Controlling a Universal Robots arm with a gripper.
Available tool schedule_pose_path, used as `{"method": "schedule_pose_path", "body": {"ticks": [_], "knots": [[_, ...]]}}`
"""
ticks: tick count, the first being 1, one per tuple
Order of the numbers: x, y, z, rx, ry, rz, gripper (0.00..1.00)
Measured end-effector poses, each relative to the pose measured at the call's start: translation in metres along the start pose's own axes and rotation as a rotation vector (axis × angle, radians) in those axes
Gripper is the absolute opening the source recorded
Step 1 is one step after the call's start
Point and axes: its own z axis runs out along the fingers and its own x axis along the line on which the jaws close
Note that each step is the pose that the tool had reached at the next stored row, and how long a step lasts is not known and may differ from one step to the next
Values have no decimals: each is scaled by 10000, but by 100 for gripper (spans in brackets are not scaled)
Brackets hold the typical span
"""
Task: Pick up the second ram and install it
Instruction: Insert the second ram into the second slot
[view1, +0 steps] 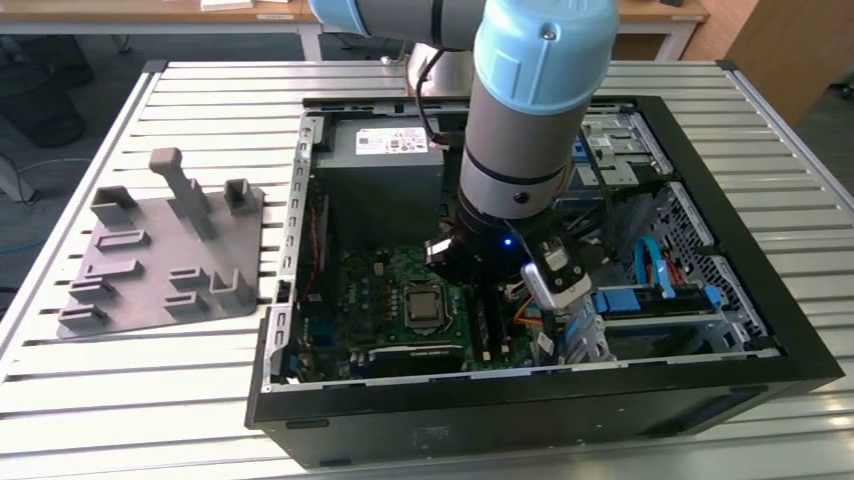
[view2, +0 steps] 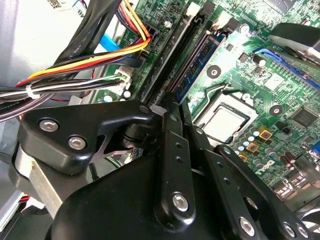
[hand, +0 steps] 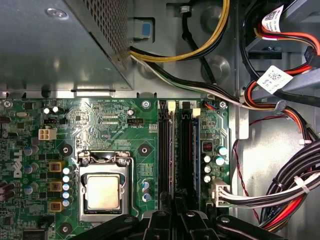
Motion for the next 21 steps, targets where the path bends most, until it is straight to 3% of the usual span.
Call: {"method": "schedule_pose_path", "body": {"ticks": [21], "knots": [[-35,-1,62,40,0,0,14]]}}
